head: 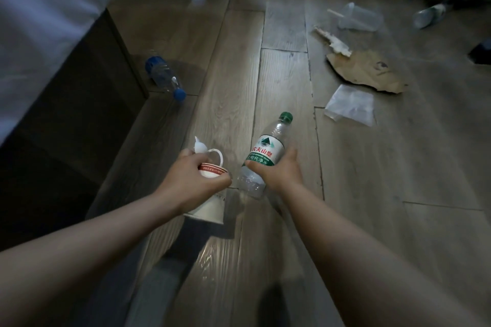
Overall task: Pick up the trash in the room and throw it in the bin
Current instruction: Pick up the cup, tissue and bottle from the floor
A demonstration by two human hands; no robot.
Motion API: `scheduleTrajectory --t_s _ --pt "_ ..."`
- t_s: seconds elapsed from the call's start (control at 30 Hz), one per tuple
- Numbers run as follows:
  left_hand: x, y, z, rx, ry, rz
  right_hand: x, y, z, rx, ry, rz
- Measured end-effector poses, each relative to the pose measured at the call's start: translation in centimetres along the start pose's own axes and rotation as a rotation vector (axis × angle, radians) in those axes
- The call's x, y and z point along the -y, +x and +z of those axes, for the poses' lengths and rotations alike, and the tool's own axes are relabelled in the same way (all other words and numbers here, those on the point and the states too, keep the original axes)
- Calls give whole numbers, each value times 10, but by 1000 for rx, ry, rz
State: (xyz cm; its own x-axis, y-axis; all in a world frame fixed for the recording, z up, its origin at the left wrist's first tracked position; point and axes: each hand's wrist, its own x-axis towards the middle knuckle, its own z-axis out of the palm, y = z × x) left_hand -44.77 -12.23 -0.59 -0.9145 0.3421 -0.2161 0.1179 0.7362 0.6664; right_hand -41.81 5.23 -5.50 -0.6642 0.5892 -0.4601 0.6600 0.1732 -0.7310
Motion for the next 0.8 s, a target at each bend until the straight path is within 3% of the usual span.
scheduleTrajectory --t_s 0.07,0.17,0.43,0.8 --pt "-1 -5 -4 -9 0 8 5 1 1 60 151 144" --pt "2 -12 -10 -20 6 6 0 -5 -8 176 156 227" --pt "-31 -29 -5 -39 -53 58 -20 -66 -95 341 148 157" --pt "-192 -62 -17 -33 -99 301 3 -175 -258 -63 316 20"
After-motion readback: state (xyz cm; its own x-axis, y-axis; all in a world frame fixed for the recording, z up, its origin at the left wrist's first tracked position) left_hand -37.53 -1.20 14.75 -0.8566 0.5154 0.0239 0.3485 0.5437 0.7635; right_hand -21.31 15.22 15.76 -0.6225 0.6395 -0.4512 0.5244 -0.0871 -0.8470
